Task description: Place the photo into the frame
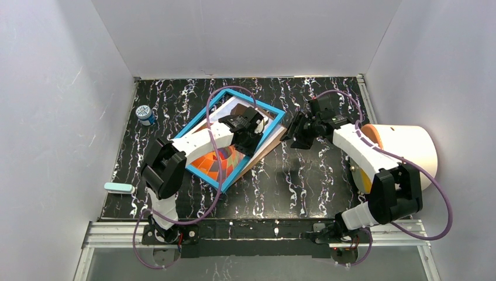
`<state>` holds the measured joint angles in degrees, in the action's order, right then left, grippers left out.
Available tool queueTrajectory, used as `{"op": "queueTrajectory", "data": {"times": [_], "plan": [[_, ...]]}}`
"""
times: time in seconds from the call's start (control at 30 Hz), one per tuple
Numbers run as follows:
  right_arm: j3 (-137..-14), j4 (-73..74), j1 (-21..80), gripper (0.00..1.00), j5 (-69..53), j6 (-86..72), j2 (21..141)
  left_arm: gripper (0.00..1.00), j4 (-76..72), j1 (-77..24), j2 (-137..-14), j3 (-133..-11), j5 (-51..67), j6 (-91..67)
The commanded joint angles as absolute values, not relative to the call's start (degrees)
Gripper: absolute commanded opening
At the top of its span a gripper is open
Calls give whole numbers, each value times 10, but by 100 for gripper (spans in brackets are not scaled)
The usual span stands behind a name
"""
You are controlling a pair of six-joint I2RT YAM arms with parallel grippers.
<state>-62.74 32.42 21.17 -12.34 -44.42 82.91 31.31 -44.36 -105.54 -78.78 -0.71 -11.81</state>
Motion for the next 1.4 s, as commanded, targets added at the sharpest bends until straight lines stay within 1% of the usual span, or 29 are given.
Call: {"op": "queueTrajectory", "data": {"times": [0.0,0.17,0.3,0.43,0.53,0.67,0.7,0.77,0.87,0.93,1.0,1.07,1.1,1.13,1.2,1.23,1.3,1.37], "plan": [[-612,267,215,64,-198,-482,805,0,360,-445,-1013,-849,-8,-118],[-559,139,225,82,-251,-565,809,0,396,-445,-1016,-902,26,-133],[-555,48,235,85,-262,-617,851,0,414,-445,-1014,-927,24,-140],[-597,19,251,82,-242,-623,894,0,424,-445,-1010,-928,18,-142],[-620,17,260,76,-219,-638,923,0,422,-445,-1001,-917,13,-149],[-641,14,270,61,-216,-655,966,0,413,-445,-990,-911,16,-160],[-643,8,273,56,-217,-658,973,0,412,-445,-989,-911,15,-162],[-645,-17,281,43,-217,-657,976,0,411,-445,-988,-914,12,-165],[-646,-53,287,26,-215,-651,963,0,416,-445,-983,-926,-7,-168],[-647,-68,288,19,-212,-653,947,1,418,-445,-971,-938,-43,-172],[-652,-77,287,14,-209,-660,935,8,425,-445,-960,-956,-74,-171],[-668,-78,288,9,-213,-674,931,21,433,-445,-950,-979,-95,-170],[-679,-75,287,8,-217,-680,931,28,438,-445,-945,-992,-102,-170],[-691,-75,287,7,-220,-685,931,39,444,-445,-940,-1011,-109,-171],[-724,-62,287,6,-224,-691,930,56,455,-445,-930,-1042,-121,-171],[-738,-52,288,5,-226,-692,929,66,461,-444,-924,-1058,-126,-172],[-764,-30,287,3,-236,-692,926,79,472,-444,-913,-1087,-131,-171],[-781,-13,287,2,-244,-694,917,87,476,-444,-897,-1107,-132,-172]]}}
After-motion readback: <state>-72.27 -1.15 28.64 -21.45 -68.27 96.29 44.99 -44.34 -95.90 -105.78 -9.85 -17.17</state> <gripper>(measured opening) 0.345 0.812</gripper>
